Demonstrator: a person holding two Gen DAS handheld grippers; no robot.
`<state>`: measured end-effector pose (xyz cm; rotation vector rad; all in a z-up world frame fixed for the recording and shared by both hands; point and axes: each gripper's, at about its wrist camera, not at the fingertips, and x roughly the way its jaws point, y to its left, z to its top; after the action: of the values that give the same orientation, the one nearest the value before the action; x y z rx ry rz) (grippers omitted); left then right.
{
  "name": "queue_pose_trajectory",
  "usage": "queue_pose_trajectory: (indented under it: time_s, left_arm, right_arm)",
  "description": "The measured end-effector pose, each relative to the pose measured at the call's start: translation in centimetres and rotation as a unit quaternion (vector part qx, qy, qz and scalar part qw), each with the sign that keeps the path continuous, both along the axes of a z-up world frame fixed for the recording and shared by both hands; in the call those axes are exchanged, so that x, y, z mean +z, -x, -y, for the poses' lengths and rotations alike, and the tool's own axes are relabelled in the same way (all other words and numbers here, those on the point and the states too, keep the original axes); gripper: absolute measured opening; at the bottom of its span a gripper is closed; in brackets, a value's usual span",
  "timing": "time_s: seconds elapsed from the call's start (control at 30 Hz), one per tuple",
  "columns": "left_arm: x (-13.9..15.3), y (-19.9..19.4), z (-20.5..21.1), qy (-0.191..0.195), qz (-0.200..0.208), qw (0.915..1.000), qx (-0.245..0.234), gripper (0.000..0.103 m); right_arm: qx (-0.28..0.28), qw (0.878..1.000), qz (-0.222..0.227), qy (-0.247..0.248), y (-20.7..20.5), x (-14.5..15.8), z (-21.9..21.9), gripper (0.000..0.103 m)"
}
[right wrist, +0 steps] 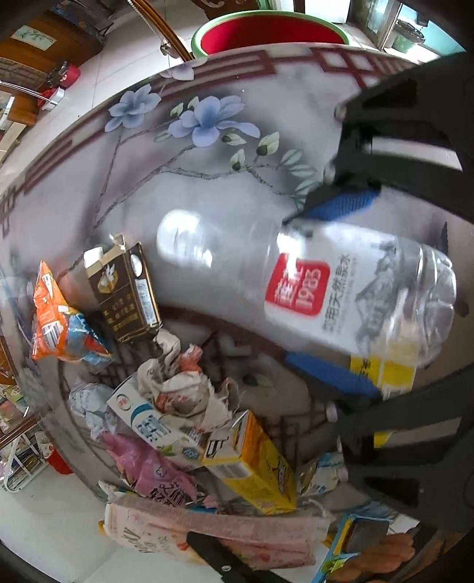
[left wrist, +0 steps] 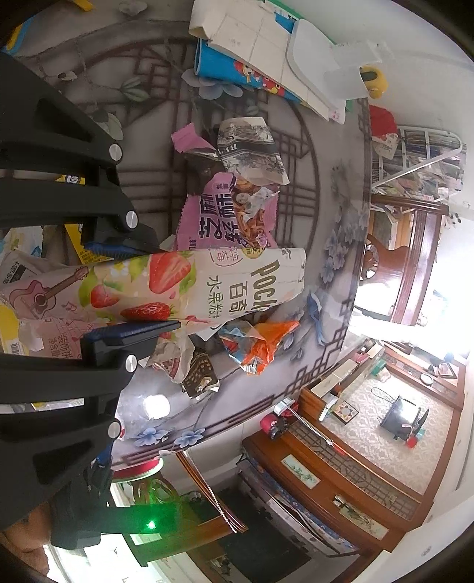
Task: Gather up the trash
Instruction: 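Grasp the clear water bottle with the right tool while the left tool holds the Pocky box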
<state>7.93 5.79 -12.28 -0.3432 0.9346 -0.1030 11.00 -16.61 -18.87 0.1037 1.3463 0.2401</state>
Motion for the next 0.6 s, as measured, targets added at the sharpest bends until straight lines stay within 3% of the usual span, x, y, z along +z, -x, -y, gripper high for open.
queue_pose_trajectory:
  time_s: [0.17, 0.6]
  left_arm:
    - [0.1, 0.0, 0.2, -0.002, 0.001, 1.0000, -0.003, 0.027]
    - [1.6, 0.7, 3.6, -0.009, 0.015, 0.9992, -0.036, 0.027]
  right_arm:
    - [-0.004, 1.000, 0.009, -0.030, 0.5, 0.5, 0.9, 0.053]
    - [-0.036, 0.993, 0.063, -0.096, 3.0, 5.3, 5.4, 0.053]
